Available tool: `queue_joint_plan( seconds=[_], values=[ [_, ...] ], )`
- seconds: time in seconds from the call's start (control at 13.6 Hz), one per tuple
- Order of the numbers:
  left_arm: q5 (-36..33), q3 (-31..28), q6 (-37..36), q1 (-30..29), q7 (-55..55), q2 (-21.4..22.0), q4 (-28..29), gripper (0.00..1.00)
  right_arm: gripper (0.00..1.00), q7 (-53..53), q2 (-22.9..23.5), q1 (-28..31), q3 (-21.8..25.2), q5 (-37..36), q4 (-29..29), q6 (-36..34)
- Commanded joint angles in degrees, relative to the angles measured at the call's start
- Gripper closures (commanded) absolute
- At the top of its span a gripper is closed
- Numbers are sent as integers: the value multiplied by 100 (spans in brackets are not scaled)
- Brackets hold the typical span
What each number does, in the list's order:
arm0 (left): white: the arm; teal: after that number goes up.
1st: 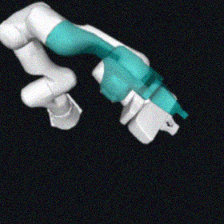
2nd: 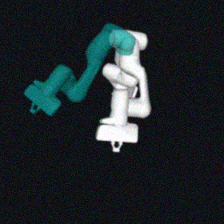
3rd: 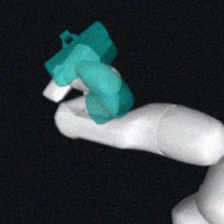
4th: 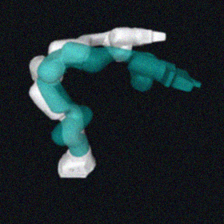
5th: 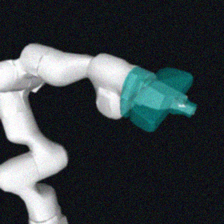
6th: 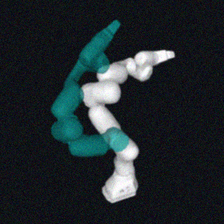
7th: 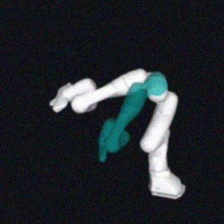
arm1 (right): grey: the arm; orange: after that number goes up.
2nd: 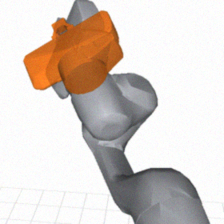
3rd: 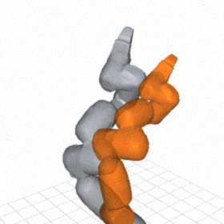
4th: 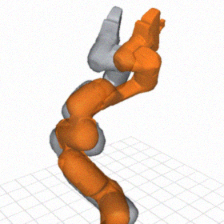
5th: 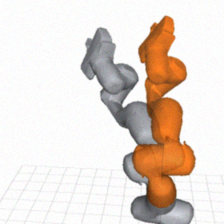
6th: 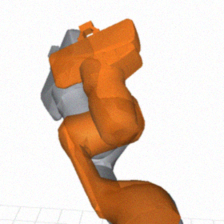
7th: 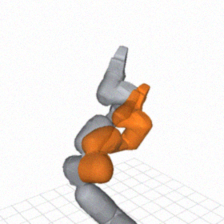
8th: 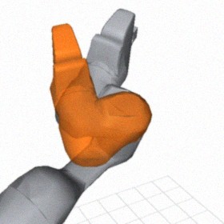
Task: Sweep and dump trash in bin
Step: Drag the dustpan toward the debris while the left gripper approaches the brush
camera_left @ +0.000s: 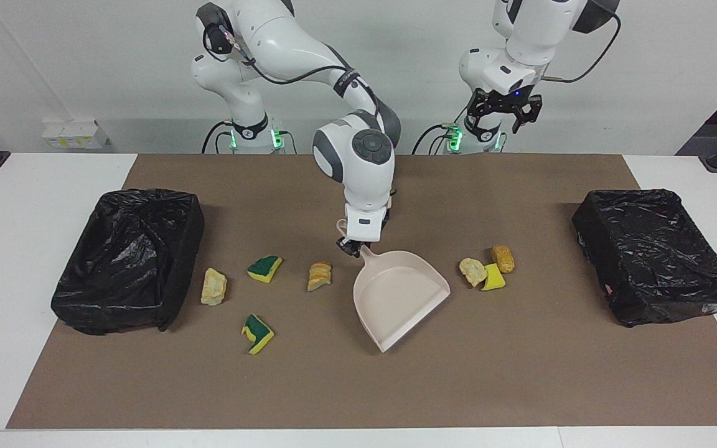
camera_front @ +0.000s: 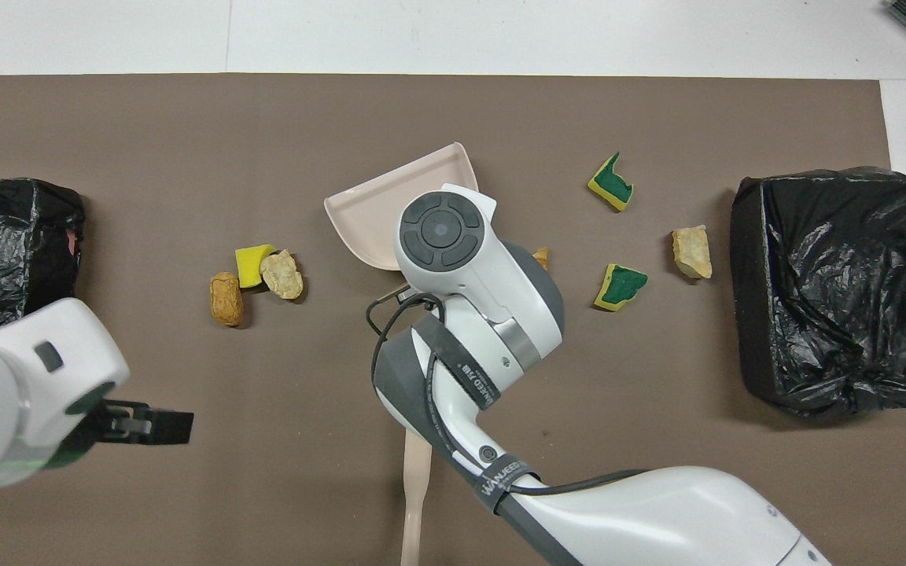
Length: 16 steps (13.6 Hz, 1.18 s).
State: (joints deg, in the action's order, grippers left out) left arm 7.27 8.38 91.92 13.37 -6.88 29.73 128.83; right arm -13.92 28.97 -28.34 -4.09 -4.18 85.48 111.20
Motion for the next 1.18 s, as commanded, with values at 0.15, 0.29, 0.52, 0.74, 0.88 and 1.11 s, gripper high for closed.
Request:
queue_joint_plan(
  seconds=[0.15,0.29,0.52,0.74,0.88,1.11],
  values=[
    [389,-83,843,1315,-1199,376,888,0,100,-2785,-94,187,-40,-275,135,-124],
    [425,-82,1501,2043,-1945,314,1221,0,100,-3736,-94,329,-57,-530,188,-124],
    [425,-82,2284,2897,-2729,-97,1556,0,100,-4205,-146,267,-57,-1048,180,-431],
    [425,-82,3294,3470,-3240,-993,1645,0,100,-4907,-129,495,-66,-1147,197,-467],
    [425,-74,3664,3733,-3389,-1398,1662,0,100,-5102,-129,592,-66,-1155,258,-450],
    [425,-74,4097,3954,-3619,-1628,1777,0,100,-5033,-146,637,-66,-1120,346,-318]
  ],
)
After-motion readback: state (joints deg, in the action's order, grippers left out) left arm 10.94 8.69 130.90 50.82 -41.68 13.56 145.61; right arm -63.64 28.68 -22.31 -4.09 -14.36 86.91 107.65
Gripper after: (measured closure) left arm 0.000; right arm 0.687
